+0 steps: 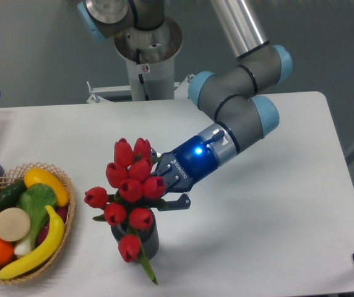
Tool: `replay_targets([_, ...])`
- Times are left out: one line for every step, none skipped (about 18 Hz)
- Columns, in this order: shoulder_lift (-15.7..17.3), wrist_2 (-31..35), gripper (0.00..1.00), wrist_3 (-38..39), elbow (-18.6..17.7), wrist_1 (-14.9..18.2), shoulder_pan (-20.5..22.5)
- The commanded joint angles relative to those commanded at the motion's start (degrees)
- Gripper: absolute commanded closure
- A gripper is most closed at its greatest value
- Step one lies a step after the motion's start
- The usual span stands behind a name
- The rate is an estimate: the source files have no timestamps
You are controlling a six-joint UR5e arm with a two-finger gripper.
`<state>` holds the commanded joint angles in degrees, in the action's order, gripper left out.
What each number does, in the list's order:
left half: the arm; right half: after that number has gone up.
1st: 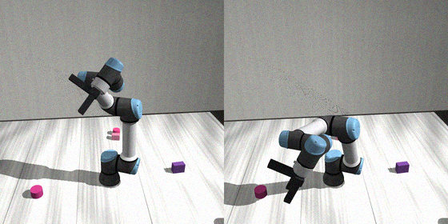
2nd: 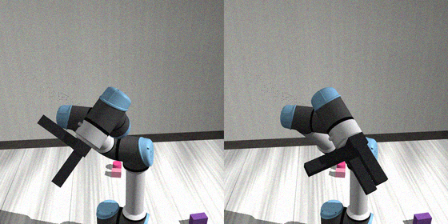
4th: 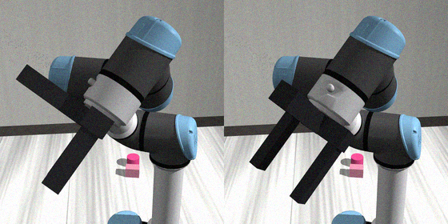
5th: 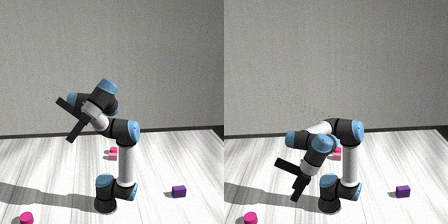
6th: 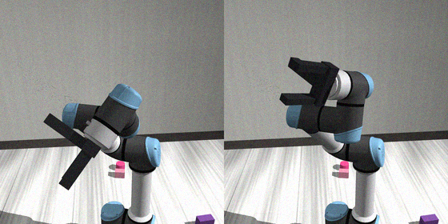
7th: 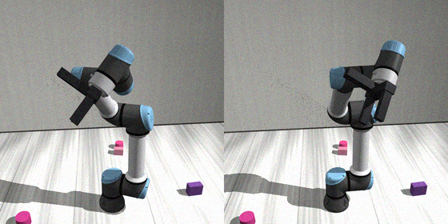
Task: Insert the flowers into the vase
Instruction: 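Lower the tulip stems down into the black vase opening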
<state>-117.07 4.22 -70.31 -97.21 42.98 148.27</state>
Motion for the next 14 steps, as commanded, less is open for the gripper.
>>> replay_targets([-0.5,0.0,0.71,-0.1,-0.1,0.0,0.0])
replay_targets([-1.1,0.0,0.71,-0.2,-0.2,0.0,0.0])
replay_targets([-1.4,0.1,0.71,-0.2,-0.3,0.0,0.0])
replay_targets([-1.6,0.2,0.71,-0.2,-0.4,0.0,0.0])
replay_targets([-1.7,0.3,0.71,-0.2,-0.7,0.0,-0.1])
replay_targets([-1.7,0.4,0.71,-0.2,-1.2,0.0,-0.1])
replay_targets([-1.7,0.4,0.71,-0.3,-1.7,-0.1,-0.1])
replay_targets([-1.7,0.4,0.71,-0.3,-1.8,-0.1,-0.1])
replay_targets([-1.7,0.4,0.71,-0.3,-2.1,0.0,-0.1])
replay_targets([-1.8,0.4,0.71,-0.4,-2.5,-0.1,-0.1])
replay_targets([-1.8,0.4,0.71,-1.4,-2.7,0.0,-0.1])
replay_targets([-1.8,0.4,0.71,-2.4,-3.2,0.0,-0.1])
replay_targets([-1.9,0.4,0.71,-2.9,-3.3,0.0,-0.1])
replay_targets([-2.1,0.4,0.71,-3.1,-3.4,0.0,-0.1])
